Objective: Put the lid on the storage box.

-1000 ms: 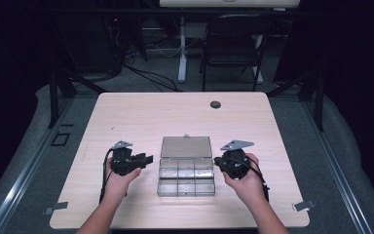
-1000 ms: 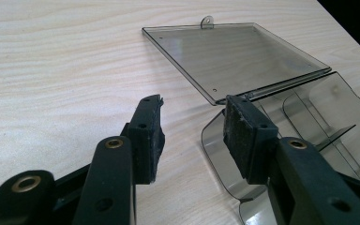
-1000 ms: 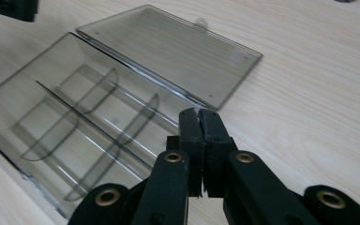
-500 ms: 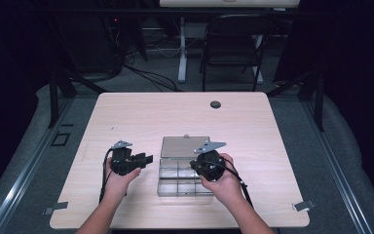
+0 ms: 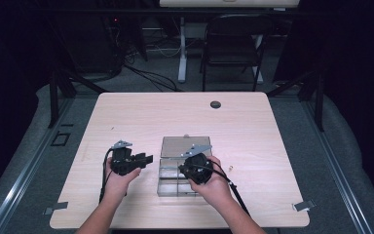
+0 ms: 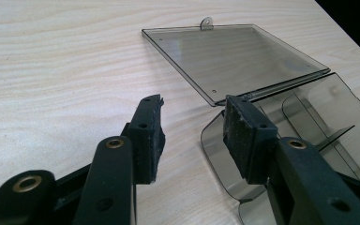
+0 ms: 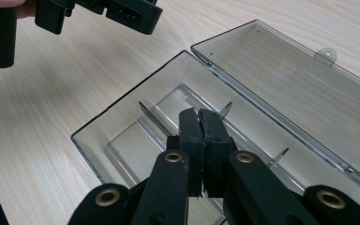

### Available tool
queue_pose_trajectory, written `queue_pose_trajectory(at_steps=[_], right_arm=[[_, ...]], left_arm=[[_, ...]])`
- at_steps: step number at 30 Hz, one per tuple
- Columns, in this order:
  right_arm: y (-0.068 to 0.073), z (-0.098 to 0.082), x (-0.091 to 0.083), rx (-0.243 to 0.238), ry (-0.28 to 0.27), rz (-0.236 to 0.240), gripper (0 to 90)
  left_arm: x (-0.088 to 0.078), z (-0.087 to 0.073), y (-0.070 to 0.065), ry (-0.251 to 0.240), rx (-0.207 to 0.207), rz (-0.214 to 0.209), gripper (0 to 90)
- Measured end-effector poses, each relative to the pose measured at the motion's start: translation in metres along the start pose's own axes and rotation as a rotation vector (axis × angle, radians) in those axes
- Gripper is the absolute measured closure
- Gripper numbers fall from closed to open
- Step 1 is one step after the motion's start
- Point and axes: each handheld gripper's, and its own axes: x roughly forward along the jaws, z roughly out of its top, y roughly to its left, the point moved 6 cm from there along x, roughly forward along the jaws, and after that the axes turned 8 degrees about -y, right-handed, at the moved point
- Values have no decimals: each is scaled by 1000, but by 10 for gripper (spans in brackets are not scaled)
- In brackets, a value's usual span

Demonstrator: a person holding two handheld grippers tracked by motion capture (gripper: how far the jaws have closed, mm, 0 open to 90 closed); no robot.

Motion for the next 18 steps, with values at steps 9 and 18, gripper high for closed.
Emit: queue_pose_trajectory(at_steps=[9, 18], right_arm=[[6, -4, 8, -9, 17, 11, 892], [10, -13, 22, -16, 39, 16, 891]], left_arm=[[0, 0, 0, 2, 1, -1, 573], [0, 0, 0, 0, 1, 0, 574]])
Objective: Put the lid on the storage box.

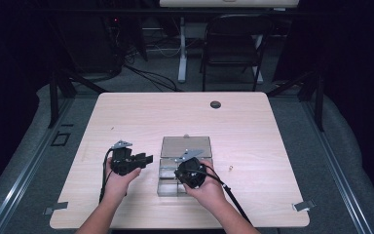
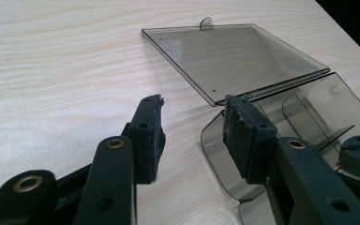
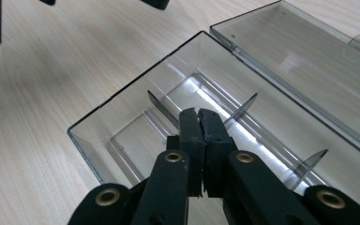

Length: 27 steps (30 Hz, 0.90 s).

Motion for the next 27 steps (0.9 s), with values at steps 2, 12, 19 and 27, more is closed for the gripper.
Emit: queue_pose_trajectory(at_steps=[2, 12, 19, 27], right_arm=[[1, -2, 4, -4, -2, -3, 891], [6, -10, 15, -1, 3, 7, 891], [10, -14, 21, -7, -1, 12, 891], [13, -14, 23, -15, 3, 17, 891]], left_arm=[[0, 0, 0, 0, 0, -1, 574], [0, 0, 0, 2, 0, -1, 575], [0, 0, 0, 3, 1, -2, 576], [0, -1, 0, 5, 0, -2, 576]])
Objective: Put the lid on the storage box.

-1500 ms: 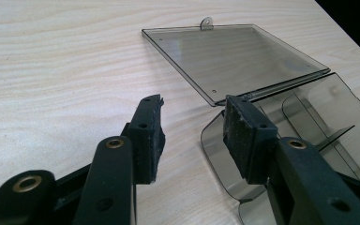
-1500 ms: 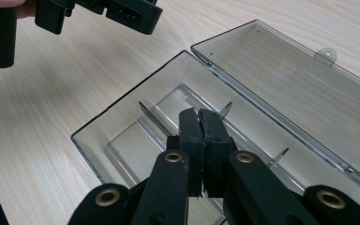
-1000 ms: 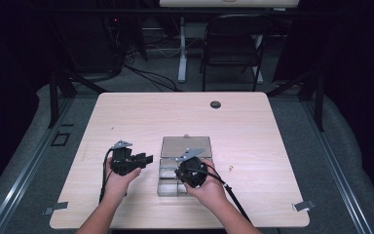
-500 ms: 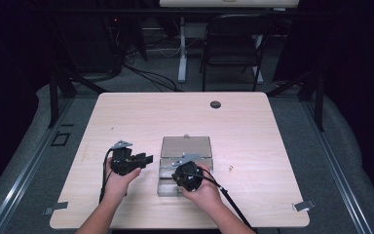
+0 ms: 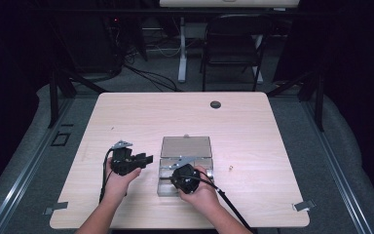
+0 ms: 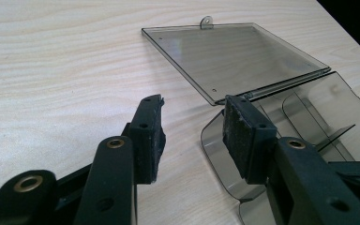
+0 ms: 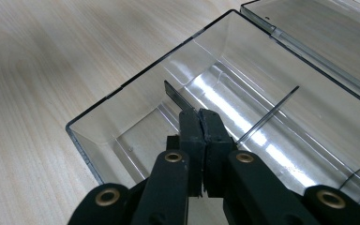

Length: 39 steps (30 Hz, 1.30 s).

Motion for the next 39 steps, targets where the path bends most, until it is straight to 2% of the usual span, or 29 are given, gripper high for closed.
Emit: queue_pose_trajectory(at_steps=[9, 11, 14, 20, 24, 31, 34, 36, 39], right_arm=[[1, 0, 1, -2, 2, 5, 889], [1, -1, 1, 4, 4, 14, 853], [0, 1, -1, 11, -19, 7, 793], [-9, 8, -17, 13, -68, -23, 777], [-25, 10, -34, 20, -112, -64, 760], [-62, 3, -68, 44, -140, -148, 751], [-81, -4, -82, 74, -150, -185, 747], [-93, -10, -89, 111, -174, -212, 741], [-112, -21, -99, 154, -179, -257, 735]], left_arm=[[0, 0, 0, -3, -1, 3, 575], [0, 0, 0, -4, 0, 2, 576], [0, 0, 0, -4, 0, 2, 575], [-1, 1, 1, -4, -2, 2, 575], [-1, 0, 1, -2, -3, 3, 575], [-1, 0, 1, -4, -3, 5, 575], [-1, 0, 1, -2, -2, 5, 575], [-1, 0, 1, -5, -5, 7, 575], [-1, 0, 1, -6, -7, 8, 575]])
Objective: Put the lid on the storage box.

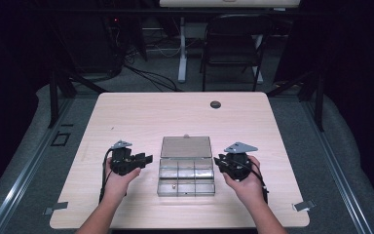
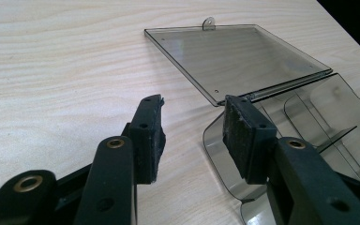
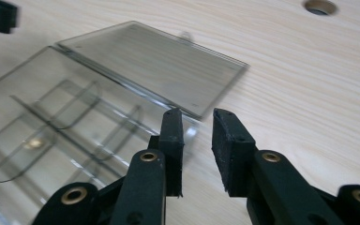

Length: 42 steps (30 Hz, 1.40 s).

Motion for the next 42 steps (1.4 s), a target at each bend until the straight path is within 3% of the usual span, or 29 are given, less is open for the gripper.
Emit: queue_pose_trajectory(at_steps=[8, 13, 20, 27, 32, 42], right_arm=[[-44, -12, -7, 83, -9, -98, 746], [-60, -20, -4, 120, 4, -126, 772], [-58, -32, 8, 91, 82, -109, 790], [-59, -47, 19, 120, 149, -78, 788], [-60, -49, 24, 134, 153, -81, 791], [-57, -54, 30, 118, 198, -82, 811]], left_arm=[[0, -1, 0, 3, 2, -2, 575], [0, 0, 0, 1, 2, -1, 575], [-1, 0, 1, 1, 3, 1, 575], [-1, 0, 1, 0, 8, 1, 576], [-1, 0, 1, -1, 8, 2, 576], [-2, 1, 1, -2, 5, 3, 576]])
